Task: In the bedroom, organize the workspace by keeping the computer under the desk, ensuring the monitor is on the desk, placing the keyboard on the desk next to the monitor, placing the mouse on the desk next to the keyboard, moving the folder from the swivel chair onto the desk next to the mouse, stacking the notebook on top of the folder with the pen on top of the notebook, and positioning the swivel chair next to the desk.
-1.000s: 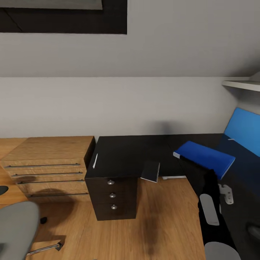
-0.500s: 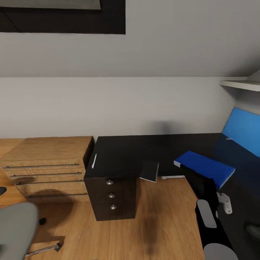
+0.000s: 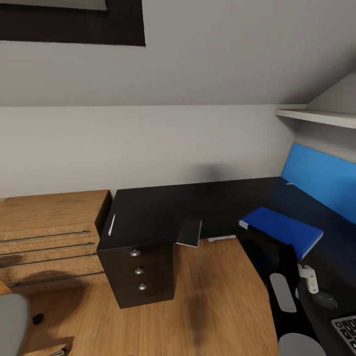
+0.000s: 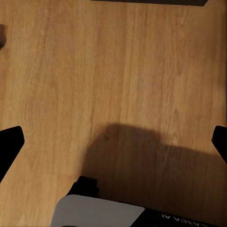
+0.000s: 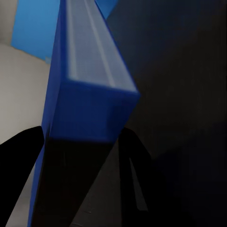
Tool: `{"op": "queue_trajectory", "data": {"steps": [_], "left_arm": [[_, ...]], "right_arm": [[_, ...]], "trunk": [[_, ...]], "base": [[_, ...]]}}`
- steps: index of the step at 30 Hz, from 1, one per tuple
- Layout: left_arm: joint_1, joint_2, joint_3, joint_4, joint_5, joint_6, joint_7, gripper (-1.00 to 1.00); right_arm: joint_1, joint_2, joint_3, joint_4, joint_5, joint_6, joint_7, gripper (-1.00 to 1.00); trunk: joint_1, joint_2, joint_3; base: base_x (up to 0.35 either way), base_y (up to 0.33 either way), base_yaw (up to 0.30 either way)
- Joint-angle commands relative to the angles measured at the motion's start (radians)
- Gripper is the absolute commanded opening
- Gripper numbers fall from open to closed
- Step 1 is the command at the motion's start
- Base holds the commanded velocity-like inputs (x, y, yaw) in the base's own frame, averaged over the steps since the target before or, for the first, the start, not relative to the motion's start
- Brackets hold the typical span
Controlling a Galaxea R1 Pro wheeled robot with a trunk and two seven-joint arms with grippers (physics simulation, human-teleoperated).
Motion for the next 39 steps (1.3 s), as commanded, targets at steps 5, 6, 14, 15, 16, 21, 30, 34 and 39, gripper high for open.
{"op": "queue_trajectory", "data": {"steps": [5,6,14,15,16,21,30,34,39], "left_arm": [[-0.001,0.000,-0.009,-0.001,0.008,-0.004,0.006,1.00],[0.000,0.000,-0.009,-0.001,0.008,-0.004,0.006,1.00],[-0.001,0.000,-0.009,-0.001,0.008,-0.006,0.006,1.00],[-0.001,0.000,-0.009,-0.001,0.008,-0.006,0.006,1.00],[-0.001,0.000,-0.009,-0.001,0.008,-0.006,0.006,1.00],[-0.001,0.000,-0.009,-0.001,0.008,-0.008,0.006,1.00],[0.000,0.000,-0.010,-0.001,0.008,-0.009,0.006,1.00],[-0.001,0.000,-0.010,-0.001,0.008,-0.009,0.006,1.00],[-0.001,0.000,-0.010,-0.001,0.008,-0.009,0.006,1.00]], "right_arm": [[-0.001,0.001,0.000,-0.001,-0.005,-0.001,0.000,-1.00],[-0.001,0.001,0.000,-0.002,-0.005,-0.001,0.000,-1.00],[-0.001,0.001,0.001,-0.001,-0.006,0.001,-0.001,-1.00],[-0.001,0.000,0.000,-0.001,-0.006,0.001,-0.001,-1.00],[-0.001,0.000,0.000,-0.001,-0.006,0.002,-0.002,-1.00],[-0.001,-0.001,-0.002,0.002,-0.008,0.006,-0.009,-1.00],[-0.001,-0.013,0.001,0.005,-0.116,0.025,-0.031,-1.00],[-0.001,-0.019,0.002,0.007,-0.131,0.027,-0.034,-1.00],[-0.001,-0.021,0.002,0.008,-0.133,0.027,-0.034,-1.00]], "trunk": [[0.000,-0.001,-0.001],[0.000,-0.001,-0.001],[0.000,-0.001,-0.001],[0.000,-0.001,-0.001],[0.000,-0.001,-0.001],[0.000,-0.001,-0.001],[0.000,-0.001,-0.001],[0.000,-0.001,-0.001],[0.000,-0.001,-0.001]], "base": [[0.000,0.000,-0.188],[0.000,0.000,-0.087],[0.000,0.000,-0.023],[0.000,0.000,-0.002],[0.000,0.000,-0.001],[0.000,0.000,0.000],[0.000,0.000,0.000],[0.000,0.000,0.000],[0.000,0.000,0.000]]}}
